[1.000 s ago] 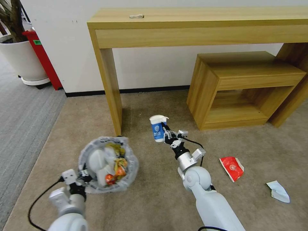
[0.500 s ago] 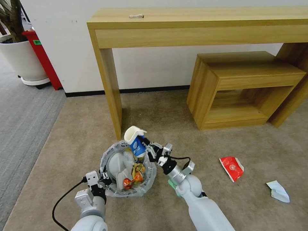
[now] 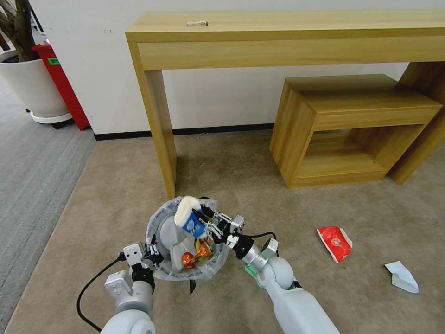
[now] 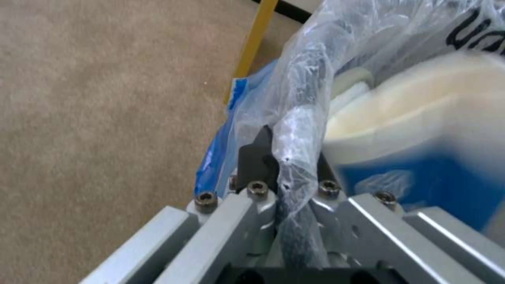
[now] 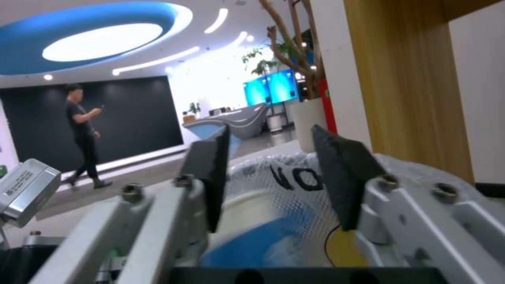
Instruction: Pick up the trash bin and place the garbage on the floor into it.
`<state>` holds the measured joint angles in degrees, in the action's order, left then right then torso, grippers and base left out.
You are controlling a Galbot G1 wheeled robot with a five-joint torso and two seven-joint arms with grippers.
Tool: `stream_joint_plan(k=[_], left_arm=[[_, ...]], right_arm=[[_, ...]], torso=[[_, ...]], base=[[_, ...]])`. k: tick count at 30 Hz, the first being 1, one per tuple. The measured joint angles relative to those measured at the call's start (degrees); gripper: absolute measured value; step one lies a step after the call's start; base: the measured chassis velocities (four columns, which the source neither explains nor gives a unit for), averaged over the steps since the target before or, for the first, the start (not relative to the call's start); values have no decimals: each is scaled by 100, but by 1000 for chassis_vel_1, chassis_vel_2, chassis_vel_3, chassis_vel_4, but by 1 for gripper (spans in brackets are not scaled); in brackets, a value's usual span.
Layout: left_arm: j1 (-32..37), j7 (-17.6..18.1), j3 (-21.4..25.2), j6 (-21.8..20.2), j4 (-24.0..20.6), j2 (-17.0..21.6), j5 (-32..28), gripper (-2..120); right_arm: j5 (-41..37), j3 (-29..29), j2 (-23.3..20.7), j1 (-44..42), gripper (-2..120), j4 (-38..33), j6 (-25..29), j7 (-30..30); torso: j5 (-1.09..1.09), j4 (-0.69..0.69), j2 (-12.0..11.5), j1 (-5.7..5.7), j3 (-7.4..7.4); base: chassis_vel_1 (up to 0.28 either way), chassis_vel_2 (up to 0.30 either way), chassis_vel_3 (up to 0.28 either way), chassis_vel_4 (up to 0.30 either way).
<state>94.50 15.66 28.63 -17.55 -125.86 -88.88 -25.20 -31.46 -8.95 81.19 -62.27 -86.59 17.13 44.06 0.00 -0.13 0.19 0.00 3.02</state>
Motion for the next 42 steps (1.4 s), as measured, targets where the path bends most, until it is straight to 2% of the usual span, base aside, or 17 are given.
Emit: stream_joint_plan(k=[2, 5, 6, 7, 9, 10, 11, 14, 15, 16, 19, 22, 23, 24, 27, 30, 42], left_arm=[[-3, 28, 51, -46, -55, 27, -137, 1], [-21, 33, 112, -59, -67, 48, -185, 1], [-51, 52, 210, -63, -67, 76, -217, 1], [-51, 52, 210, -63, -67, 76, -217, 1], [-96, 146, 347, -100, -76, 125, -288, 1], [-138, 240, 491, -168, -111, 181, -383, 1], [-138, 240, 491, -168, -111, 181, -383, 1], [-218, 278, 804, -186, -170, 289, -391, 1], [-241, 280, 897, -171, -184, 315, -366, 1], [-241, 280, 897, -171, -184, 315, -366, 1], [-333, 312, 1130, -10, -161, 371, -225, 1], [-365, 330, 1177, 56, -123, 376, -180, 1], [-401, 340, 1217, 110, -86, 375, -141, 1], [-401, 340, 1217, 110, -86, 375, -141, 1], [-456, 332, 1286, 192, -61, 359, -12, 1], [-462, 302, 1321, 252, -74, 342, 97, 1], [-383, 187, 1380, 407, -181, 307, 362, 1]], right_arm=[[1, -49, -37, -34, 55, -96, -9, -48], [-14, -120, -65, -64, 63, -226, -13, -126], [-60, -223, -92, -105, 69, -437, -22, -295], [-60, -223, -92, -105, 69, -437, -22, -295], [-133, -387, -147, -176, 78, -754, -42, -652], [-120, -552, -226, -255, 84, -1067, -86, -1224], [-120, -552, -226, -255, 84, -1067, -86, -1224], [534, -1226, -362, -405, 97, -1507, -88, -2363], [785, -1442, -391, -464, 99, -1604, -37, -2676], [785, -1442, -391, -464, 99, -1604, -37, -2676], [1056, -2115, -480, -751, 100, -1792, 50, -3534], [1081, -2372, -487, -870, 100, -1792, 129, -3702], [1110, -2689, -484, -1008, 100, -1791, 284, -3728], [1110, -2689, -484, -1008, 100, -1791, 284, -3728], [1046, -3298, -474, -1388, 100, -1819, 520, -3640], [971, -3624, -484, -1609, 100, -1876, 645, -3615], [1101, -4065, -413, -1862, 100, -2116, 650, -3775]], torso=[[0, 0, 0, 0, 0], [0, 0, 0, 0, 0], [0, 0, 0, 0, 0], [0, 0, 0, 0, 0], [0, 1, 0, 0, 0], [0, 0, 0, 0, 0], [0, 0, 0, 0, 0], [-1, 0, 0, 0, 0], [0, -1, 0, 0, 0], [0, -1, 0, 0, 0], [1, 0, 0, 0, 0], [2, -1, 0, 0, 0], [-1, 1, 0, 0, 0], [-1, 1, 0, 0, 0], [1, -2, 0, 0, 0], [1, -1, 0, 0, 0], [0, 0, 0, 0, 0]], base=[[0, 0, 0, 0], [0, 0, 0, 0], [0, 0, 0, 0], [0, 0, 0, 0], [0, 0, 0, 0], [0, 0, 0, 0], [0, 0, 0, 0], [0, 0, 0, 0], [0, 0, 0, 0], [0, 0, 0, 0], [0, 0, 0, 0], [0, 0, 0, 0], [0, 0, 0, 0], [0, 0, 0, 0], [0, 0, 0, 0], [0, 0, 0, 0], [0, 0, 0, 0]])
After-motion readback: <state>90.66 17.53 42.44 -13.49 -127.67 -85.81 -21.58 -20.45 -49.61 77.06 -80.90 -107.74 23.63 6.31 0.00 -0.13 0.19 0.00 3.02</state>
